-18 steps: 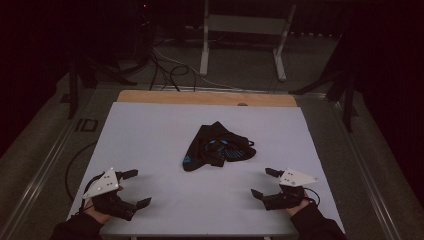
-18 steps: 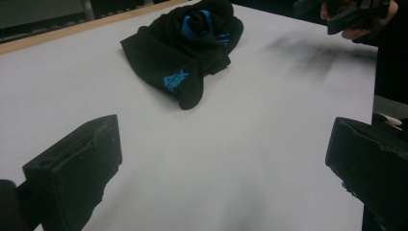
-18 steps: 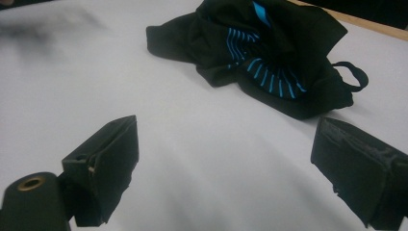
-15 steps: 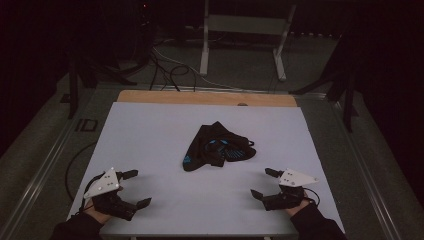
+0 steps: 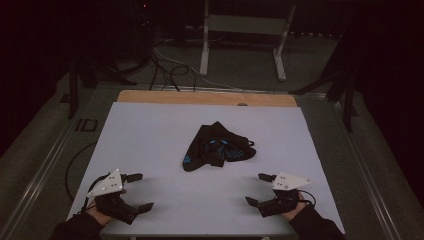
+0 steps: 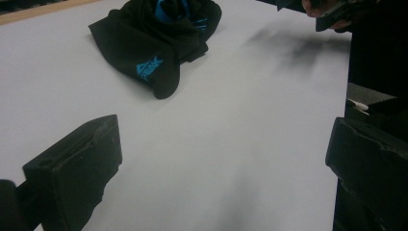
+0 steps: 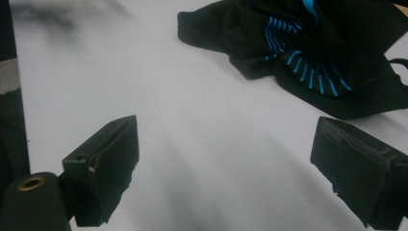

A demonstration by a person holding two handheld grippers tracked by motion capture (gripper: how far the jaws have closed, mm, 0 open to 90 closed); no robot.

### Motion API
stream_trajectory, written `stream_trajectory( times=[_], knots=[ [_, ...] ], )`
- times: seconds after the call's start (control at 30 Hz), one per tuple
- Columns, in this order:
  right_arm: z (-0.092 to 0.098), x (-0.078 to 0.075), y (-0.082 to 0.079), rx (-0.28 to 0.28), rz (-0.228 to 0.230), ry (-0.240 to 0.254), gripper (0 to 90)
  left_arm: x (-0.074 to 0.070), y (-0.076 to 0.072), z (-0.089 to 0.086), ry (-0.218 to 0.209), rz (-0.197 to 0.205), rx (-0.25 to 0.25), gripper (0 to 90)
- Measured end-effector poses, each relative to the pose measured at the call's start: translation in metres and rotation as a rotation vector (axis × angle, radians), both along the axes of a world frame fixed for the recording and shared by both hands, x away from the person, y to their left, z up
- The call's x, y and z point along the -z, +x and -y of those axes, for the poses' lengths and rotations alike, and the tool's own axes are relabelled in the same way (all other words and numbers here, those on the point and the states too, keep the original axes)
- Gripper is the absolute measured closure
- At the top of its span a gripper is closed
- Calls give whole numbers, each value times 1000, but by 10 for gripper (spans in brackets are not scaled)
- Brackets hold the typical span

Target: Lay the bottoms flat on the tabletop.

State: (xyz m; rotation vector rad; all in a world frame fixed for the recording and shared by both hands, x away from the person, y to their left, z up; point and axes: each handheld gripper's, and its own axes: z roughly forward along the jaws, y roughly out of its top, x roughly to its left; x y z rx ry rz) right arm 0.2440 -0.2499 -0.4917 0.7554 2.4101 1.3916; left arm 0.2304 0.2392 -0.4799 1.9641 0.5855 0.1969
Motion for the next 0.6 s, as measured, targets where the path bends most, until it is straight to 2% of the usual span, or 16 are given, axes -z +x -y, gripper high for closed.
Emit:
stream_trajectory(
  times=[0.1, 0.27, 0.3, 0.43, 0.47, 0.5, 0.57, 0.6],
  knots=[
    [-1, -1, -1, -9, -11, 5, 98, -1, 0, 0, -2, 4, 0, 2],
    [-2, -8, -2, -23, -30, 7, 98, -7, -3, 5, -27, 15, 29, 2],
    [-2, -14, -2, -26, -46, 34, 98, -7, -2, 6, -25, 10, 25, 2],
    [-3, -24, -1, -34, -44, 27, 98, -11, -1, 12, -27, 10, 45, 2],
    [-3, -27, -1, -38, -61, 32, 98, -13, -1, 14, -40, 6, 53, 2],
    [-2, -34, -2, -42, -40, 26, 98, -18, -1, 17, -49, 11, 66, 2],
    [-1, -37, -2, -44, -28, 29, 98, -20, -1, 18, -53, 7, 75, 2],
    [0, -45, -2, -46, -17, 25, 98, -23, -1, 19, -57, 11, 79, 2]
  ],
)
